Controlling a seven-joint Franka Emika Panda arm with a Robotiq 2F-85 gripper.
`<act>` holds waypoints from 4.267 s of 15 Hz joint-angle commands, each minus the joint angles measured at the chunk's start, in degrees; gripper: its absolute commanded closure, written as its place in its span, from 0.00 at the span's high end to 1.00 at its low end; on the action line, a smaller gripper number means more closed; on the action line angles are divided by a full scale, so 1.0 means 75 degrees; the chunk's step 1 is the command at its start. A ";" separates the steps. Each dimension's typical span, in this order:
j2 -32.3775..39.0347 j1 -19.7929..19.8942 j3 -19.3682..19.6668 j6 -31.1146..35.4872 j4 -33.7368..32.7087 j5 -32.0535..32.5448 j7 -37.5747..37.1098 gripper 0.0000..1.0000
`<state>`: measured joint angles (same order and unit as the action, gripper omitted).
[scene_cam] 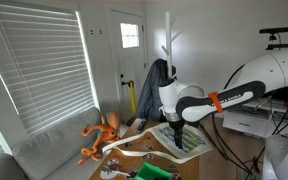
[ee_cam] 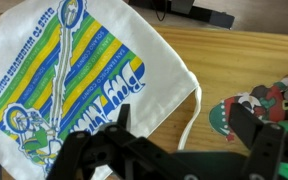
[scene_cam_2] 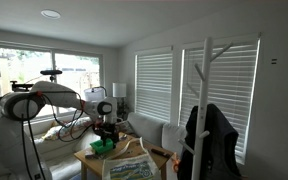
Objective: Empty the green box onto the tote bag
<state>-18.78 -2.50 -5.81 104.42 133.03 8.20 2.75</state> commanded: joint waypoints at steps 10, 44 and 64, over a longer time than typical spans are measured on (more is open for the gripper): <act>0.0648 -0.0530 -0.0366 0.1405 -0.0635 0.1248 0.0249 1.00; 0.3538 -0.0920 -0.0629 0.2889 -0.2183 -0.1731 0.7272 0.30; 0.0878 -0.0739 -0.0152 0.3094 -0.1414 0.0338 0.4015 0.06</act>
<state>-12.29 -7.10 -7.79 127.79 122.58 10.48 33.06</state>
